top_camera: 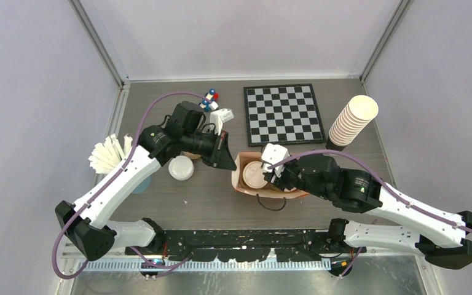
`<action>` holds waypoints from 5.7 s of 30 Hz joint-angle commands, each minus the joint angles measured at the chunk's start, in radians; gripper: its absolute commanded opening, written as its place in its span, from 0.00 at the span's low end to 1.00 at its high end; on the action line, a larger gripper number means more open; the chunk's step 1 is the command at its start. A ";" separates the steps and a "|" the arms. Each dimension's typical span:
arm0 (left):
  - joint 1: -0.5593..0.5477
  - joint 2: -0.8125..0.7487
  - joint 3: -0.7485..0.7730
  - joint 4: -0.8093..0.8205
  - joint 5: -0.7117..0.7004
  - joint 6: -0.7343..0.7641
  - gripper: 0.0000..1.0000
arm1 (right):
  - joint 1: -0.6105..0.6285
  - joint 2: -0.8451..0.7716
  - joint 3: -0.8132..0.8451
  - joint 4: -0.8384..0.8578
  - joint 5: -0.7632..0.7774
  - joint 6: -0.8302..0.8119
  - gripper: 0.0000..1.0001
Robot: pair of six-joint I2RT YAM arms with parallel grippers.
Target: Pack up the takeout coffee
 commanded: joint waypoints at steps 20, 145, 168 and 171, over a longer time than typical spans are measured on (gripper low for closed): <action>0.005 0.086 0.127 -0.092 -0.072 -0.218 0.00 | -0.002 -0.152 0.046 0.148 0.124 0.231 0.52; 0.259 -0.165 0.692 -0.720 -0.907 -0.022 0.00 | -0.002 -0.073 0.367 -0.223 0.461 0.560 0.83; 0.259 -0.206 0.584 0.097 -0.214 -0.358 0.00 | -0.001 -0.061 0.402 -0.205 0.521 0.592 0.83; 0.259 -0.160 0.554 0.165 -0.101 -0.404 0.00 | -0.002 -0.090 0.377 -0.199 0.524 0.615 0.83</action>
